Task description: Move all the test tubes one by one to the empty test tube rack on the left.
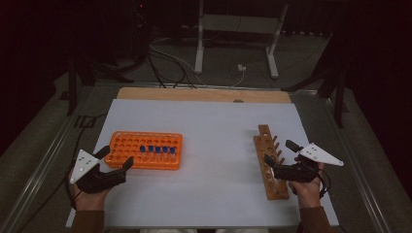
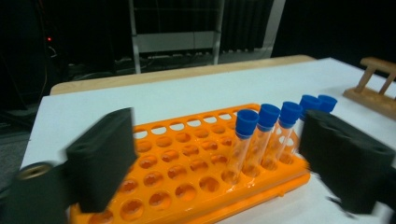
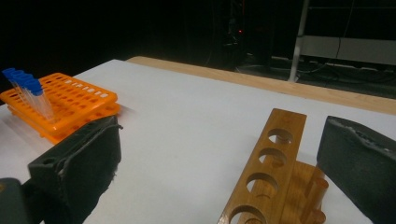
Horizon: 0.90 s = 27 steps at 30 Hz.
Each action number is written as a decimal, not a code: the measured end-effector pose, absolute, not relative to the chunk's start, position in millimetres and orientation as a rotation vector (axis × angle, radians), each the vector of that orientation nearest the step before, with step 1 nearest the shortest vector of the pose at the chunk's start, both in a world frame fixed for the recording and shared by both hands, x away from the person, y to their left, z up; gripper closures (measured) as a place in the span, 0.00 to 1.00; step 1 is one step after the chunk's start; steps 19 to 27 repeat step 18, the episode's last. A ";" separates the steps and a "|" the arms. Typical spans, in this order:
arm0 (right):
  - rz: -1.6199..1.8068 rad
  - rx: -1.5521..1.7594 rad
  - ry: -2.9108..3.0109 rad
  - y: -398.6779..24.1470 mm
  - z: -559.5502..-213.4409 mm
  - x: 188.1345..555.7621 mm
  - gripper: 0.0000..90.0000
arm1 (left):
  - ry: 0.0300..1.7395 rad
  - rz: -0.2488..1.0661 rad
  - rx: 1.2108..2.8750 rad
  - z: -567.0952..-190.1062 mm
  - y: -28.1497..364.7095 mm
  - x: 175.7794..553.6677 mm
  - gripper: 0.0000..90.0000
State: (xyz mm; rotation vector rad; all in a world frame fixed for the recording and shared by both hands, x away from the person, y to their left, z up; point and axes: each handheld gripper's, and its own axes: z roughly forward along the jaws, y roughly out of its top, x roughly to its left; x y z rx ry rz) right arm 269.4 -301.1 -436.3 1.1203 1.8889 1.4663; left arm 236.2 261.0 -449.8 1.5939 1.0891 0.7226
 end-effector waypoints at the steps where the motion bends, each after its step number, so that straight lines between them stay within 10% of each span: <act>1: 1.467 1.122 1.887 -301.6 -436.6 268.6 0.00 | 1.089 0.725 1.587 -449.7 261.9 235.4 0.05; 27: 1.449 1.101 1.865 -302.9 -436.5 263.0 0.00 | 1.088 0.731 1.576 -451.4 260.8 233.4 0.01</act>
